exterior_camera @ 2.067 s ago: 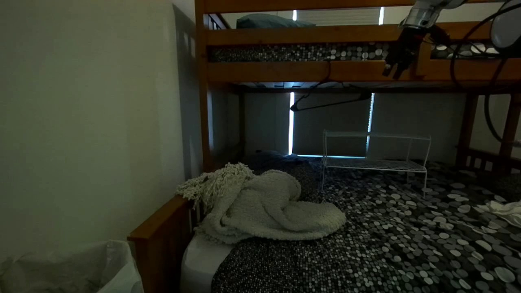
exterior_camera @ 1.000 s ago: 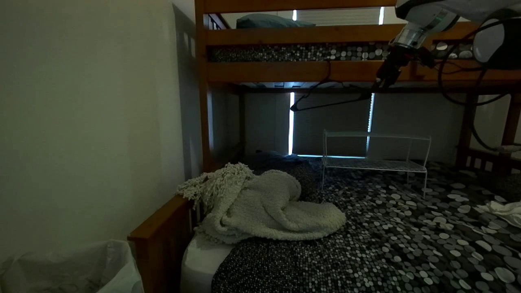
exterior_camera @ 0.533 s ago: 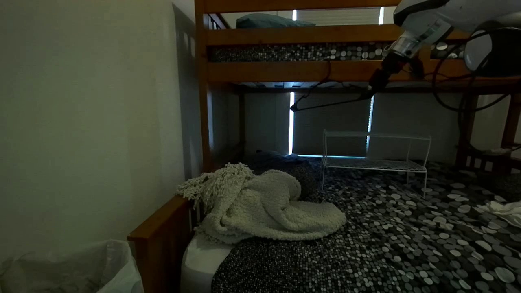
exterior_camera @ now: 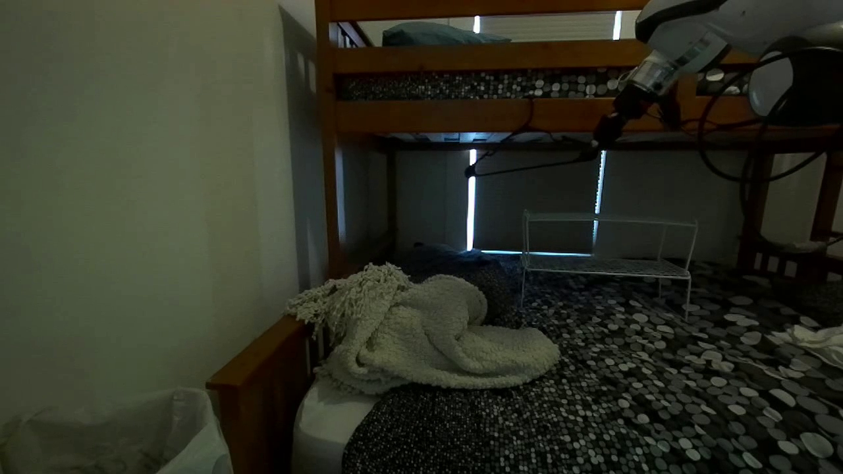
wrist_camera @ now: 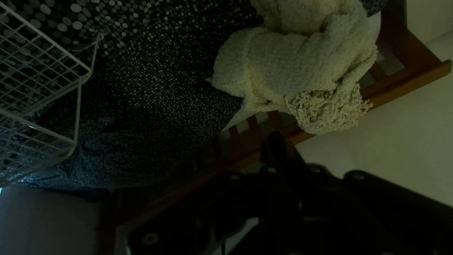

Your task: Put the coat hanger on the bed

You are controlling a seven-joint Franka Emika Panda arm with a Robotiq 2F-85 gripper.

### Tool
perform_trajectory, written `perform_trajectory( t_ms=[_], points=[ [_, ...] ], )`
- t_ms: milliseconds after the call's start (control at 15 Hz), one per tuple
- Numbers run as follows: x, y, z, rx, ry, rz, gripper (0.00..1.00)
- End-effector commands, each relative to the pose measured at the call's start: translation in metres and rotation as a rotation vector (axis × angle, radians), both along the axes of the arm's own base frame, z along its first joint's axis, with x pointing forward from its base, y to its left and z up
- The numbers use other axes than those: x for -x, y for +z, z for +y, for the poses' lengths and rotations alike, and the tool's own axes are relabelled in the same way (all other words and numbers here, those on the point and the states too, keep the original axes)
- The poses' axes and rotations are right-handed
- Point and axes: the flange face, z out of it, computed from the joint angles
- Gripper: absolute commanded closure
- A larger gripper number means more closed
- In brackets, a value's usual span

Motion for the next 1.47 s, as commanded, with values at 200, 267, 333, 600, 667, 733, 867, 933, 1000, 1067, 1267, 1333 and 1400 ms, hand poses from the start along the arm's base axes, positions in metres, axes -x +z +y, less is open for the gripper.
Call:
perform_trajectory(
  t_ms=[200,267,333,600,667,733,867,933,1000,1067,1267,1333,1400],
  points=[
    [0.002,0.046,0.026,0.027,0.106,-0.146,0.98],
    [0.003,0.053,0.030,0.033,0.121,-0.167,0.98],
    [0.004,0.058,0.033,0.027,0.141,-0.190,0.98],
    [0.006,0.073,0.044,0.005,0.210,-0.278,0.98],
    [0.007,0.074,0.046,-0.001,0.219,-0.282,0.98],
    [0.008,0.073,0.047,-0.007,0.217,-0.266,0.98],
    [0.008,0.063,0.042,-0.025,0.198,-0.215,0.98],
    [0.009,0.058,0.040,-0.038,0.193,-0.198,0.98],
    [0.009,0.050,0.035,-0.046,0.187,-0.176,0.98],
    [0.010,0.043,0.030,-0.041,0.183,-0.162,0.98],
    [0.012,0.023,0.011,-0.033,0.132,-0.107,0.98],
    [0.013,0.016,0.005,-0.028,0.109,-0.087,0.98],
    [0.015,0.012,-0.004,-0.005,0.074,-0.063,0.98]
  ],
)
